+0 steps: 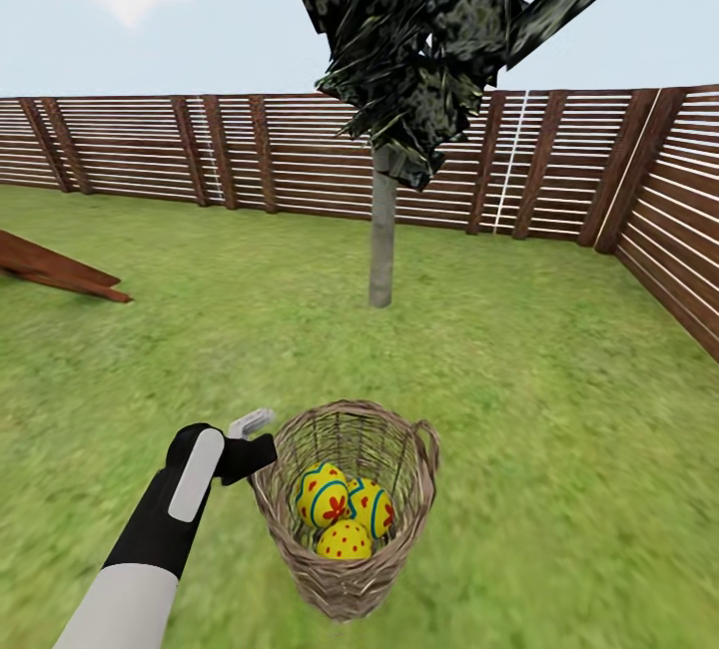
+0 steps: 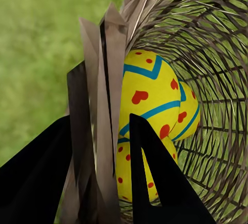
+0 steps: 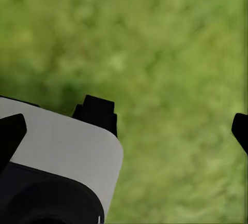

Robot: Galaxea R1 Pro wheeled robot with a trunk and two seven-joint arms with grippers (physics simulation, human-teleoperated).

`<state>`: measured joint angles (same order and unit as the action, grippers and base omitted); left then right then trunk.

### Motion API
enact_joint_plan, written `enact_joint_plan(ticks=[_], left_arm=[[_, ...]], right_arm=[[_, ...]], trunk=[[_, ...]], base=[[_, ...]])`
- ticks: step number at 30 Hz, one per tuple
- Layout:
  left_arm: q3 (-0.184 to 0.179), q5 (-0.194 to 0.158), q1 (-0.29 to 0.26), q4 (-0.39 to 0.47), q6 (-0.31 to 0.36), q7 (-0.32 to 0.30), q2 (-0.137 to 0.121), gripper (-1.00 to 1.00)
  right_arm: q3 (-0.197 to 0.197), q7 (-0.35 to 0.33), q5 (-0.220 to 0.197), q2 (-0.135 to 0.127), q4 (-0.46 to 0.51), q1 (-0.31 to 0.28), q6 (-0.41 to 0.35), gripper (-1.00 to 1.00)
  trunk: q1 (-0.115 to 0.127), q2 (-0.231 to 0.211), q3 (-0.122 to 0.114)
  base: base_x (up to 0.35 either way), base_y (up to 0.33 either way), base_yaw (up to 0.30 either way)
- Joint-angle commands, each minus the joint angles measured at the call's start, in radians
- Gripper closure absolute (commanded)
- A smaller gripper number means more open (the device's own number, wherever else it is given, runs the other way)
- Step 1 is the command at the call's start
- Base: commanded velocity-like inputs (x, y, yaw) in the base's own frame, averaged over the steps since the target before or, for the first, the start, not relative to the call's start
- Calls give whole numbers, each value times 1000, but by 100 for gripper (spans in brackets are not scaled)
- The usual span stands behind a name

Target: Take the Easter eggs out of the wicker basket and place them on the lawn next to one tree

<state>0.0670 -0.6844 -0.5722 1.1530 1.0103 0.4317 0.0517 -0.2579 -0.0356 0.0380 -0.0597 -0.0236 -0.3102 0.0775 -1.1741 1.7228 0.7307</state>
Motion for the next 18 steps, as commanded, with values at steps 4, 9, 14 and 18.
enact_joint_plan(ticks=[4, 9, 14, 18], left_arm=[[2, -26, -1, 2, -1, 10, 0, 100], [2, -26, -1, 4, -1, 9, 0, 100], [2, -26, -1, 1, -1, 9, 1, 100], [2, -26, -1, 1, -1, 10, 0, 100]], right_arm=[[0, -3, 3, 0, -3, -1, 5, -100], [0, -3, 3, 0, -3, -1, 5, -100], [0, -3, 3, 0, -3, -1, 5, -100], [0, -3, 3, 0, -3, -1, 5, -100]], trunk=[[0, 0, 1], [0, 0, 1], [0, 0, 1], [0, 0, 1]], base=[[316, 0, 0], [316, 0, 0], [316, 0, 0], [316, 0, 0]])
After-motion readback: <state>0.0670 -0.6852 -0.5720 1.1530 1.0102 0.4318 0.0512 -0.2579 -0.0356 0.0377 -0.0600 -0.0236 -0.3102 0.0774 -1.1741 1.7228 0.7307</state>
